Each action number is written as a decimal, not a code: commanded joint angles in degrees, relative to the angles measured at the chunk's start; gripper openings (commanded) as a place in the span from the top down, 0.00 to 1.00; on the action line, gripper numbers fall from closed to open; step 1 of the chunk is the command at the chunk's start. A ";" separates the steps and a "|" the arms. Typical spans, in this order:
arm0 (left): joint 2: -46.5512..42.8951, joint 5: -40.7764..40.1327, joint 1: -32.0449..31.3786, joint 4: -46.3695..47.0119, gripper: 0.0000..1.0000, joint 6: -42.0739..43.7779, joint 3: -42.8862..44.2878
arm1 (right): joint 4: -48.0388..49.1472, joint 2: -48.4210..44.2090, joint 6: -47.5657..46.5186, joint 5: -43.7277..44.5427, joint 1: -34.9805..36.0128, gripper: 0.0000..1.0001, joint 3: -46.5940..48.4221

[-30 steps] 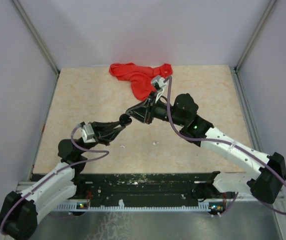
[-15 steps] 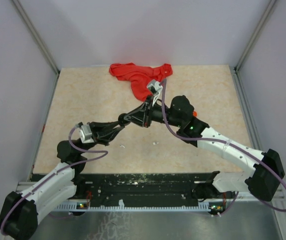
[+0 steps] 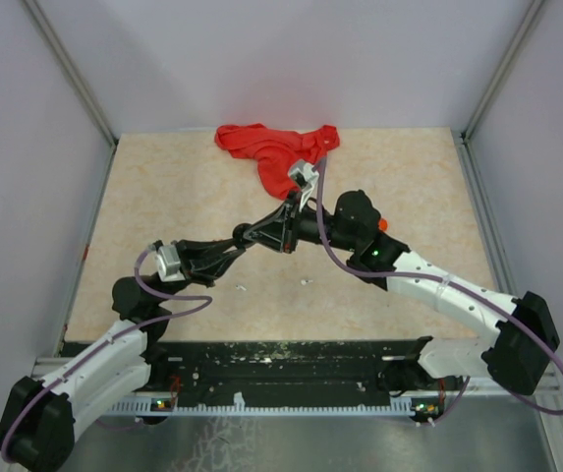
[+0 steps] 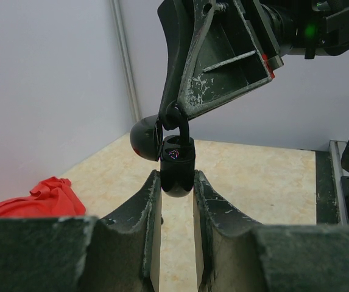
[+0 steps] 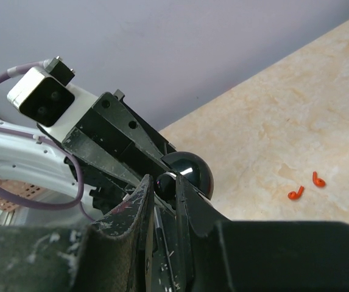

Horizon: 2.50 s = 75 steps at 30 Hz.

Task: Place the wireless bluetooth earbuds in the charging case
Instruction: Place the earbud in the charging case, then pick up the earbud from the center of the board.

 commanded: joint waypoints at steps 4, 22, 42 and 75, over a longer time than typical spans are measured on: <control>-0.81 -0.31 0.29 3.45 1.00 -1.41 -0.57 | 5.61 0.14 1.13 -0.03 0.12 0.90 -1.69; -1.87 -2.78 0.94 4.64 0.99 -1.88 -1.53 | 4.92 -2.64 2.75 3.36 0.15 0.89 -4.99; -1.68 -1.49 1.12 4.00 0.99 -2.12 -1.14 | -3.10 -3.08 2.13 9.10 0.10 0.67 -0.80; -4.16 -8.73 1.17 -9.52 0.99 1.76 1.65 | -35.58 9.66 -14.74 21.70 -22.10 0.41 7.93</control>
